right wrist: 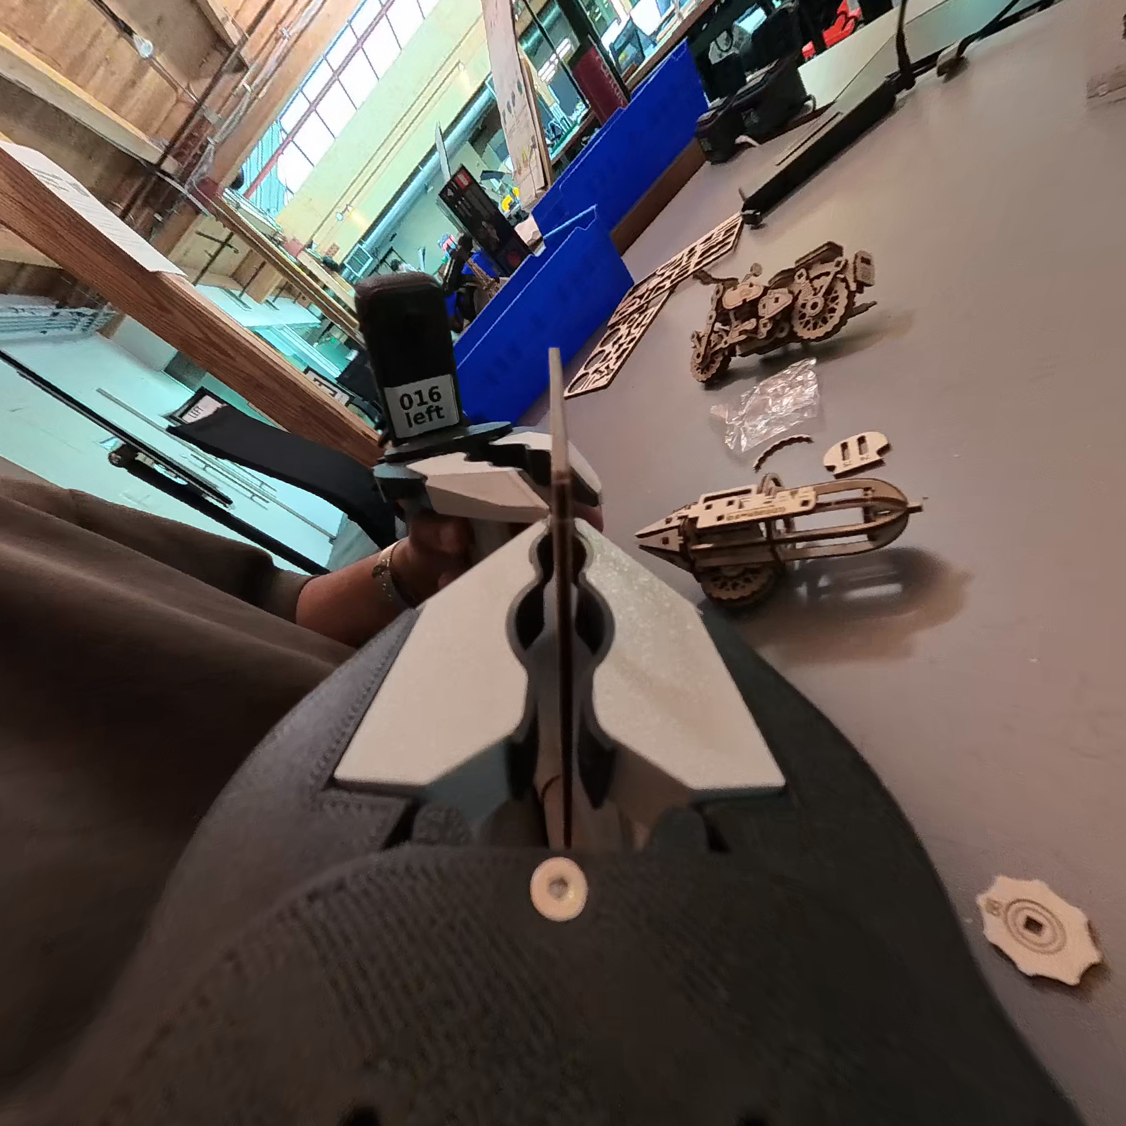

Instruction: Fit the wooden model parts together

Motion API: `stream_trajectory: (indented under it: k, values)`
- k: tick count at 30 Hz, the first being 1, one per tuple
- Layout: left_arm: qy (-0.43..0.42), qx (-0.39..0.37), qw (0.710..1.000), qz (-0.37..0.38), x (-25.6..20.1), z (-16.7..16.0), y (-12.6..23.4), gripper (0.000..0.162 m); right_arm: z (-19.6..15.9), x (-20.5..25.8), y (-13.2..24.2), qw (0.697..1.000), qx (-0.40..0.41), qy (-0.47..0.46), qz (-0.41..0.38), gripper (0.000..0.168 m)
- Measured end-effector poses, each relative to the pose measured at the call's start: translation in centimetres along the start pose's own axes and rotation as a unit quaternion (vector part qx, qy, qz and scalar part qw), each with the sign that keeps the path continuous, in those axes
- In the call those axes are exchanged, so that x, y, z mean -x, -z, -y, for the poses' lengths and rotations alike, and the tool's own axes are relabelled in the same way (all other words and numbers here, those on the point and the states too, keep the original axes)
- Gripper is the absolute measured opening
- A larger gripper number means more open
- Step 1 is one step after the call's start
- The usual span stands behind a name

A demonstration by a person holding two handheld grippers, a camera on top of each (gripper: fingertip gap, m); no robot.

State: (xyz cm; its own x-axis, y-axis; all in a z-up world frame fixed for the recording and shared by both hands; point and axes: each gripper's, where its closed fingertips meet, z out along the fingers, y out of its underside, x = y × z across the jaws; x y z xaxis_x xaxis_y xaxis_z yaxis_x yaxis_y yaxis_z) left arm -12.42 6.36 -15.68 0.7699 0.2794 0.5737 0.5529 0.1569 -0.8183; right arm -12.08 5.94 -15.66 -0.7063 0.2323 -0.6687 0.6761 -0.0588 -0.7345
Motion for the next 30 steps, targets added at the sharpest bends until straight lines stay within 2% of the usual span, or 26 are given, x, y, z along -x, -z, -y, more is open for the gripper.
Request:
stream_trajectory:
  k: [8,13,20,22,25,28,30]
  values:
    - [-0.021,0.02,1.0,0.003,0.2,-0.4,0.0,0.013,-0.3,-0.2,-0.1,1.0,0.013,0.008,-0.012,0.001]
    - [-0.101,0.036,0.992,0.069,1.0,-1.0,-0.3,0.016,-0.5,-1.0,-0.1,0.999,0.019,0.012,-0.04,0.001]
    - [-0.205,0.045,0.966,0.152,1.7,-1.0,-0.3,0.02,-0.5,-1.4,-0.1,0.998,0.017,0.019,-0.056,0.001]
    - [-0.187,0.044,0.97,0.146,1.6,-1.1,-0.3,0.019,-0.5,-1.4,0.0,0.998,0.017,0.022,-0.051,0.001]
    - [-0.097,0.008,0.991,0.089,0.8,-0.3,-0.3,0.017,0.0,-0.7,0.0,0.998,0.005,0.048,-0.039,0.001]
    - [-0.008,-0.015,0.998,0.061,1.0,0.0,-0.2,0.017,0.4,-0.8,0.2,0.997,-0.01,0.055,-0.045,0.001]
    - [0.022,-0.042,0.996,0.071,1.6,0.7,0.3,0.025,1.5,-0.8,0.9,0.996,-0.038,0.063,-0.047,0.001]
